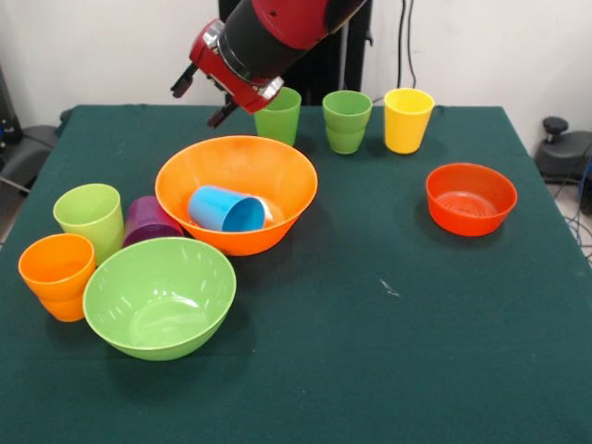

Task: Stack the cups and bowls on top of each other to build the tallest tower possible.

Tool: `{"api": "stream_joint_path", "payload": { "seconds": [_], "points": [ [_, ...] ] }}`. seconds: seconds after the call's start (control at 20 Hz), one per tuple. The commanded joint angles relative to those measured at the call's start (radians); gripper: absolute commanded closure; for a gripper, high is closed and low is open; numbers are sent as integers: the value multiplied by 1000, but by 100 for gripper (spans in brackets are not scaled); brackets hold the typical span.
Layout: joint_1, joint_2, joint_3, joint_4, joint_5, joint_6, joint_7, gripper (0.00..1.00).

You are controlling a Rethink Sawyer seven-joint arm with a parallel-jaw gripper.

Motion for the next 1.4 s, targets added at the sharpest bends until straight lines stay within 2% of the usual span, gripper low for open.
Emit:
{"api": "stream_joint_path", "payload": {
  "seconds": [0.05, 0.4, 0.8, 1.05, 1.2, 1.4],
  "points": [
    [-27, -54, 64, 53, -57, -27, -108, 0],
    [-41, -36, 77, 39, -55, -15, -95, 0],
    [-24, -20, 72, 34, -54, -7, -48, 0],
    [0, -12, 53, 41, -39, 7, 13, 0],
    [16, 3, 39, 54, -3, 16, 97, 0],
    [26, 14, 32, 42, -1, 7, 109, 0]
  ]
}}
